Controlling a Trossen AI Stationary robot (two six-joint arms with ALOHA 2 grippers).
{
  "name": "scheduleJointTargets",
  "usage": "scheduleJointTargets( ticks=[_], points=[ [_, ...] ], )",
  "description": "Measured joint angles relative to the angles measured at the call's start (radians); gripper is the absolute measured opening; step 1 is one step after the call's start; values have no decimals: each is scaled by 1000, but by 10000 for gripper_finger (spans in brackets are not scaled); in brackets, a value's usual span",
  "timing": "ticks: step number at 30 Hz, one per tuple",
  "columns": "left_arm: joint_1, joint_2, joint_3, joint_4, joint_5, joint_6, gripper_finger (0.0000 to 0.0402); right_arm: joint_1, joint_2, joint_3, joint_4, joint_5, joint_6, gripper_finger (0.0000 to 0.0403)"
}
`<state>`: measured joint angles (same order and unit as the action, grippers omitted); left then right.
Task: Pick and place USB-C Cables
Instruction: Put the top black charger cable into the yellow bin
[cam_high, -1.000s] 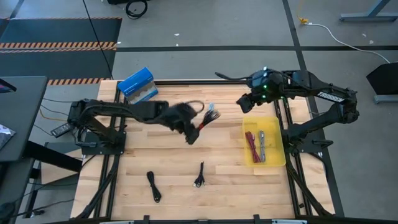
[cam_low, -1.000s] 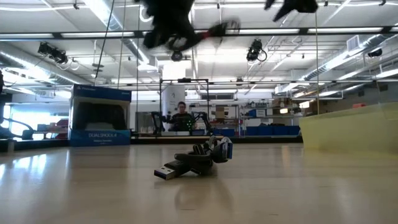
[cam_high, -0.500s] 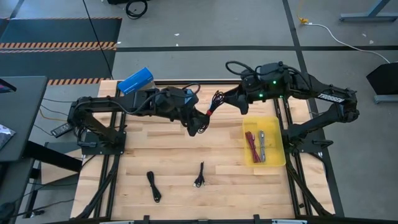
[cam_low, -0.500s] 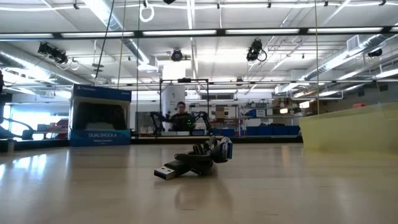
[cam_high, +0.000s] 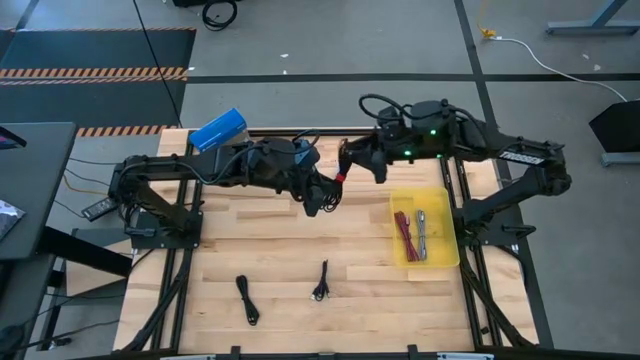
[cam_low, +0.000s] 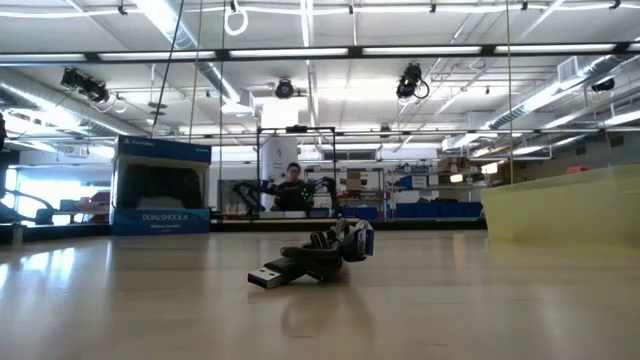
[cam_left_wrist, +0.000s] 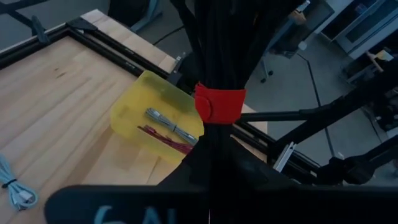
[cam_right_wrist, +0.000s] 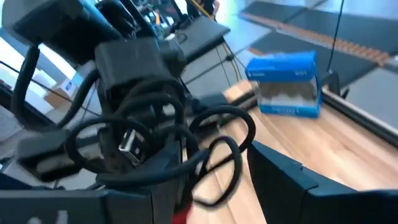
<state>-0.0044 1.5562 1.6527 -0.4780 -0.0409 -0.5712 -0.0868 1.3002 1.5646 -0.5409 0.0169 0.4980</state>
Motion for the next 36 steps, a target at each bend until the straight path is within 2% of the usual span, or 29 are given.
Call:
scheduleJointTargets(
  ticks=[3, 5, 7, 9, 10, 14, 19, 25, 32, 34, 36],
  points=[
    [0, 0, 0, -6, 0, -1, 31, 0, 34, 0, 47, 7, -4, 184],
    [0, 1, -2, -13, -5, -7, 33, -1, 54, 0, 55, -2, -7, 159],
    [-1, 2, -3, -28, -13, -15, 36, -1, 74, 1, 58, -28, -14, 109],
    [0, 2, -3, -61, -24, -21, 44, -1, 88, 1, 61, -45, -30, 39],
    [1, 2, -3, -85, -34, -20, 49, -1, 90, 1, 63, -48, -37, 22],
    [3, -1, -2, -191, -74, -20, 79, -9, 89, 0, 41, -54, -30, 10],
    [3, -12, -2, -286, -80, -12, 123, -43, 62, 0, -80, -38, -22, 9],
    [4, -29, 0, -343, -150, 39, 163, -86, 42, 0, -433, -13, 28, 9],
    [3, -26, -1, -350, -154, 36, 176, -135, 41, 0, -981, -70, 139, 9],
    [3, -25, -1, -335, -154, 33, 176, -148, 39, -6, -1042, -91, 180, 9],
    [3, -25, -1, -314, -154, 33, 176, -155, 23, -31, -1005, -124, 218, 8]
  ],
)
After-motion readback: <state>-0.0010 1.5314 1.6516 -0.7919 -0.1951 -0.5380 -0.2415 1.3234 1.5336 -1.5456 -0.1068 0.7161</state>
